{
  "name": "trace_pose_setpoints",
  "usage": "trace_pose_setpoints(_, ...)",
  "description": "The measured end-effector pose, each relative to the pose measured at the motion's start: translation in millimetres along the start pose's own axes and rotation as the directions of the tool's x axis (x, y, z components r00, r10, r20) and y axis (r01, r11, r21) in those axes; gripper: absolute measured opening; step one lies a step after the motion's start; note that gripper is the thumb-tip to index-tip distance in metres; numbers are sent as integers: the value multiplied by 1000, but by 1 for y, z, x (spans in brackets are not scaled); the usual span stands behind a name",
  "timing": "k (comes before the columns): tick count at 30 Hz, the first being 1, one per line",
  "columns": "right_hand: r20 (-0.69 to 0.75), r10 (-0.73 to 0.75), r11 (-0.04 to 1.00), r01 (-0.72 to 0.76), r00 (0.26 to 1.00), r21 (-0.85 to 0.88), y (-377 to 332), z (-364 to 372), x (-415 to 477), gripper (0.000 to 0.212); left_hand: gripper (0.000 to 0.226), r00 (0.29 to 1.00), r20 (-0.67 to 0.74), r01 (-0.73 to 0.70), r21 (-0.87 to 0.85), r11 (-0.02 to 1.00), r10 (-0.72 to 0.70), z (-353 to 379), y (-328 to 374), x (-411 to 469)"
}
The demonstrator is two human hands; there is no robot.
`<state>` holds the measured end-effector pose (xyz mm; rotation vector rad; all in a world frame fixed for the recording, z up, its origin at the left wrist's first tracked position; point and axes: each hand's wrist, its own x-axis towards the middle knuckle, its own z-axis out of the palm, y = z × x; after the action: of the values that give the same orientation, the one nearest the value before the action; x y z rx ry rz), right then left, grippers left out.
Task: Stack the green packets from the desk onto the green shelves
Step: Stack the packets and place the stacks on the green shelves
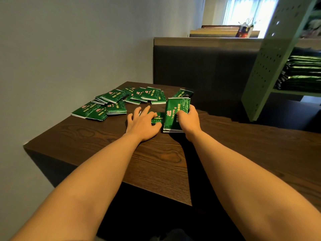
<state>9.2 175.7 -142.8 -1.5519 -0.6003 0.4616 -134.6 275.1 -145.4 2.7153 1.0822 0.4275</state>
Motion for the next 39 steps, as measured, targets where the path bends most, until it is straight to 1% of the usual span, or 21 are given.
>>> trace_pose_setpoints(2,1,-14,999,14,1000,-30,-1,0,-2,25,27,999,-4,31,-93,995,-31,-3,3,1)
trace_pose_setpoints(4,-4,-26,999,26,1000,-45,-2,0,-3,23,23,998,38,58,-97,994,-54,-9,5,2)
trace_pose_setpoints(7,-2,-26,999,26,1000,-34,-3,0,-4,27,32,991,122,71,-57,996,-63,-23,12,3)
trace_pose_setpoints(9,-9,-28,999,27,1000,-21,-3,0,-5,31,33,991,124,55,-2,998,-55,-30,17,4)
trace_pose_setpoints(11,-11,-34,999,33,999,-27,-1,1,-4,30,28,991,117,57,80,995,-66,-31,18,6)
trace_pose_setpoints(13,-4,-31,999,31,1000,-29,-2,2,-5,28,41,982,142,109,101,989,-122,-30,17,8)
trace_pose_setpoints(14,-7,-30,999,29,1000,-26,-1,1,-4,27,49,976,155,143,67,987,-152,-30,17,9)
trace_pose_setpoints(17,-13,-21,1000,21,1000,-10,-4,1,-8,20,65,955,189,254,-124,959,-229,-33,21,15)
trace_pose_setpoints(19,-22,-5,1000,6,1000,5,-4,1,-9,16,61,946,176,309,-251,917,-271,-36,25,15)
trace_pose_setpoints(20,-25,5,1000,-5,1000,10,-5,2,-10,17,47,943,152,332,-330,884,-297,-36,25,14)
trace_pose_setpoints(21,-25,20,1000,-20,999,13,-7,2,-12,17,23,933,144,360,-415,835,-330,-36,26,12)
trace_pose_setpoints(22,-24,35,999,-34,999,22,-8,3,-12,18,14,924,139,376,-501,780,-357,-37,26,9)
trace_pose_setpoints(23,-23,52,998,-51,998,32,-10,4,-14,18,25,913,154,393,-580,713,-378,-36,26,8)
trace_pose_setpoints(24,-23,70,996,-69,997,48,-13,5,-14,18,28,900,176,413,-642,646,-400,-37,27,6)
trace_pose_setpoints(27,-29,142,986,-139,989,92,-19,13,-19,19,18,869,223,429,-785,447,-442,-43,28,0)
trace_pose_setpoints(28,-34,161,982,-157,986,102,-21,18,-21,18,24,866,222,412,-824,389,-447,-46,28,-4)
trace_pose_setpoints(31,-27,205,967,-198,978,158,-26,34,-27,16,42,851,208,359,-901,245,-483,-52,26,-9)
trace_pose_setpoints(34,52,259,934,-263,965,241,-33,52,-29,30,43,838,224,332,-933,139,-497,-60,26,-13)
trace_pose_setpoints(36,101,274,915,-292,956,279,-35,61,-28,34,36,834,205,314,-940,135,-512,-61,21,-13)
trace_pose_setpoints(37,111,268,916,-289,957,278,-36,64,-28,30,31,836,170,300,-938,174,-523,-61,18,-14)
trace_pose_setpoints(39,125,218,943,-242,968,228,-36,68,-26,18,24,861,30,248,-896,369,-507,-58,5,-12)
